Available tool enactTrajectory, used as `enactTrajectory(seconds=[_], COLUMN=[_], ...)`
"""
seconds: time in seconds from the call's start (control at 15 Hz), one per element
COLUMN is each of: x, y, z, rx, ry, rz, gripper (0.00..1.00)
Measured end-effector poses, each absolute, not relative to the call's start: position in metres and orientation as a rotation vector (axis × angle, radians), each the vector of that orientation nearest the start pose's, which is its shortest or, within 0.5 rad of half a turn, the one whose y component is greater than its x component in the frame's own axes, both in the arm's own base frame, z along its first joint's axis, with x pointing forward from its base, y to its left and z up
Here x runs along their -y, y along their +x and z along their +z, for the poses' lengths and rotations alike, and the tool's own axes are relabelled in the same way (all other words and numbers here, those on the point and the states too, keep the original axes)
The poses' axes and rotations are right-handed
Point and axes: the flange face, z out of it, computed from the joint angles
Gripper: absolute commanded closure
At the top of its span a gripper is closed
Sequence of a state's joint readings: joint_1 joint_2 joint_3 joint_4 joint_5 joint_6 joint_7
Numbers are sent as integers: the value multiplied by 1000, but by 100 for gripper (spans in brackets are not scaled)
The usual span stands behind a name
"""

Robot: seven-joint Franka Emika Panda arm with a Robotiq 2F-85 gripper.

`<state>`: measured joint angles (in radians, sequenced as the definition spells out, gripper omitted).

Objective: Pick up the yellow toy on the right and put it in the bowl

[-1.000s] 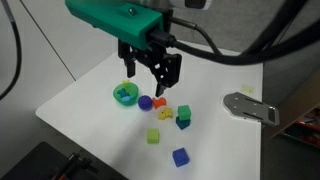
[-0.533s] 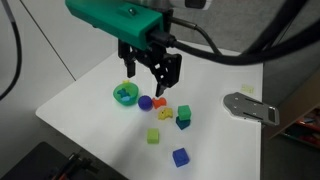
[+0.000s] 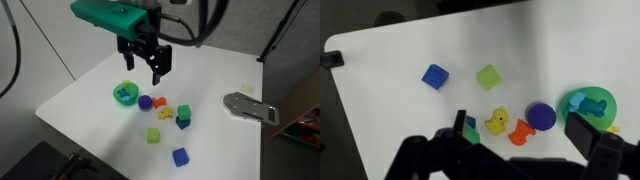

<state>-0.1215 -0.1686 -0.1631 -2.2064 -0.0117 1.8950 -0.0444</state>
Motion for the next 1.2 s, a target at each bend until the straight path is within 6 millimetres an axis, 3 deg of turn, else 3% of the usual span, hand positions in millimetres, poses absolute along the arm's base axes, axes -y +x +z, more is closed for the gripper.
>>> enactTrajectory(seconds=[0.4,1.2], x=[98,103], y=[496,546], z=[414,281], rx=[-411,-732], ry=[-3110,-3120], rz=[101,147], gripper=[0,0])
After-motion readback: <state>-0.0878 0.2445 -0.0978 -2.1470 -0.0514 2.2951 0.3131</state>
